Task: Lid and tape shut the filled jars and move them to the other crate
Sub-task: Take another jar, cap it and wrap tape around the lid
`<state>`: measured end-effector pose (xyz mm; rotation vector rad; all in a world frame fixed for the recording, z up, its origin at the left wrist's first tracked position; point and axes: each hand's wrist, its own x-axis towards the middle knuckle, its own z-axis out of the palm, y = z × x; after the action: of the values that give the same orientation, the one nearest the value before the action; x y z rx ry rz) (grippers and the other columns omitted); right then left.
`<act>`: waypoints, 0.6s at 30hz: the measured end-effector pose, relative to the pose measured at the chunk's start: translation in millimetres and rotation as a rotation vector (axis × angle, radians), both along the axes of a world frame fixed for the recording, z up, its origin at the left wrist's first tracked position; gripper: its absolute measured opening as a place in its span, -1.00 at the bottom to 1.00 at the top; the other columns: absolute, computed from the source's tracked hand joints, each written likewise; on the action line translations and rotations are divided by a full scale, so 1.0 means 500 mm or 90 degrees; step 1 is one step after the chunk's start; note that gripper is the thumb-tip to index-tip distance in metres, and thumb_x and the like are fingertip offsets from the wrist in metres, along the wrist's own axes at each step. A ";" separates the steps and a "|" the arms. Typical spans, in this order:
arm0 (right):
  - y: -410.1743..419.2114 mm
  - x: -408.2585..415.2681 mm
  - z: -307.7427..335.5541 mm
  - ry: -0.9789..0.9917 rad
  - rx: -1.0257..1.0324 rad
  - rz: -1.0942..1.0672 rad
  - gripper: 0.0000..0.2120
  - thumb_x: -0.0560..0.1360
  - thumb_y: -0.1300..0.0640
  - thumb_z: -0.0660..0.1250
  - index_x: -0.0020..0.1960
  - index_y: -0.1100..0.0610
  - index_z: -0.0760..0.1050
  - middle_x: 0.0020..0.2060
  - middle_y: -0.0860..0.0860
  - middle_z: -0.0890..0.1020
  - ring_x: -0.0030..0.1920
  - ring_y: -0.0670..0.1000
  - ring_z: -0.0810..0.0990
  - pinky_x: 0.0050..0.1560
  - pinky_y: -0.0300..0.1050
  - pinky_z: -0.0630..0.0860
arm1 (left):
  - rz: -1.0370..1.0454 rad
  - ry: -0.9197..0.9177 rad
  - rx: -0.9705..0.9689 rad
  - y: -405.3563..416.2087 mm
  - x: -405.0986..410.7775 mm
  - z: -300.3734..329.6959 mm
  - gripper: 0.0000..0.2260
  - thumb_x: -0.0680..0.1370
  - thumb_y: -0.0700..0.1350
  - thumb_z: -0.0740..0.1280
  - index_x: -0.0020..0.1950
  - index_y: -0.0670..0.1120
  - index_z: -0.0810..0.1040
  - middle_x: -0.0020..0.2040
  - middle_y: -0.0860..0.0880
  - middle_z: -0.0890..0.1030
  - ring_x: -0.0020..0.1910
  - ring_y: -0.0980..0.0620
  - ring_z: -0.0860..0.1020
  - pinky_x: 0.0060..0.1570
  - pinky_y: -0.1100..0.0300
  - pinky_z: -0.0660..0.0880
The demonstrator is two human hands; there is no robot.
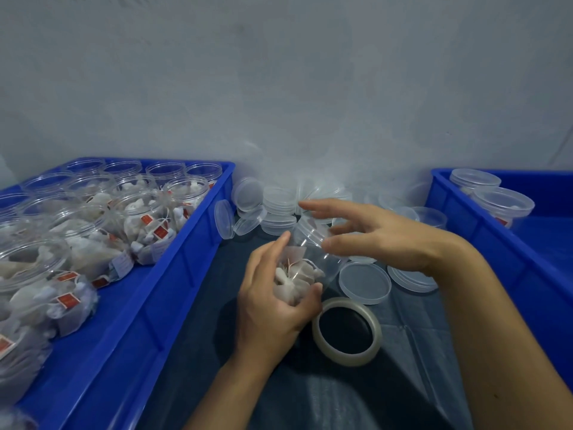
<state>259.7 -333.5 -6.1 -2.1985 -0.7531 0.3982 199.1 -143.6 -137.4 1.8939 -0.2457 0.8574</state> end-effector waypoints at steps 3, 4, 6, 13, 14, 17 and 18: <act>0.003 0.002 -0.002 -0.032 -0.010 0.003 -0.40 0.47 -0.12 0.45 0.39 -0.56 0.36 0.35 -0.34 0.51 0.31 -0.23 0.52 0.28 -0.15 0.49 | -0.002 0.007 -0.039 -0.005 0.000 0.004 -0.34 0.48 0.25 0.47 0.52 0.01 0.48 0.30 0.12 0.56 0.30 0.24 0.55 0.18 0.48 0.42; 0.004 0.004 -0.003 -0.042 -0.014 -0.003 -0.41 0.49 -0.10 0.46 0.39 -0.55 0.37 0.32 -0.34 0.52 0.29 -0.22 0.53 0.28 -0.14 0.50 | -0.003 0.008 -0.048 -0.006 0.000 0.005 -0.34 0.47 0.26 0.47 0.51 0.03 0.47 0.31 0.16 0.56 0.31 0.26 0.54 0.19 0.48 0.42; 0.006 0.005 -0.004 -0.050 -0.013 -0.014 -0.44 0.45 -0.15 0.47 0.36 -0.55 0.41 0.28 -0.34 0.54 0.24 -0.20 0.56 0.25 -0.14 0.51 | -0.010 0.013 -0.069 -0.005 -0.001 0.005 -0.35 0.45 0.25 0.47 0.50 0.07 0.47 0.31 0.20 0.56 0.32 0.25 0.55 0.22 0.44 0.44; 0.002 0.011 -0.013 -0.057 0.014 -0.055 -0.32 0.25 -0.52 0.47 0.34 -0.59 0.38 0.21 -0.26 0.58 0.14 -0.12 0.64 0.17 -0.08 0.58 | -0.049 0.063 -0.165 -0.006 -0.004 0.000 -0.31 0.36 0.21 0.56 0.47 0.14 0.51 0.35 0.15 0.63 0.34 0.08 0.61 0.28 -0.04 0.61; 0.004 0.011 -0.015 -0.061 0.017 -0.061 -0.30 0.23 -0.52 0.49 0.34 -0.58 0.39 0.20 -0.24 0.58 0.10 -0.15 0.65 0.16 -0.09 0.57 | -0.046 0.067 -0.166 -0.007 -0.004 -0.001 -0.26 0.34 0.22 0.59 0.49 0.11 0.51 0.35 0.14 0.63 0.34 0.07 0.61 0.28 -0.05 0.61; 0.016 0.010 -0.015 -0.097 0.032 -0.086 -0.25 0.19 -0.50 0.51 0.36 -0.54 0.41 0.11 -0.22 0.59 -0.05 -0.26 0.62 0.09 -0.14 0.54 | -0.032 0.069 -0.154 -0.010 -0.009 -0.001 -0.20 0.35 0.20 0.64 0.54 0.08 0.47 0.37 0.13 0.62 0.35 0.04 0.61 0.27 -0.07 0.62; 0.020 0.008 -0.015 -0.113 0.032 -0.088 -0.24 0.20 -0.50 0.50 0.37 -0.54 0.39 0.10 -0.21 0.59 -0.06 -0.27 0.60 0.07 -0.15 0.53 | -0.026 0.066 -0.151 -0.012 -0.010 -0.002 -0.21 0.37 0.19 0.64 0.55 0.08 0.45 0.37 0.12 0.61 0.36 0.03 0.61 0.26 -0.08 0.62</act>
<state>263.7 -323.6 -13.5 -2.2421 -0.6924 0.1141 194.1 -149.6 -138.2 1.6991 -0.1135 0.7249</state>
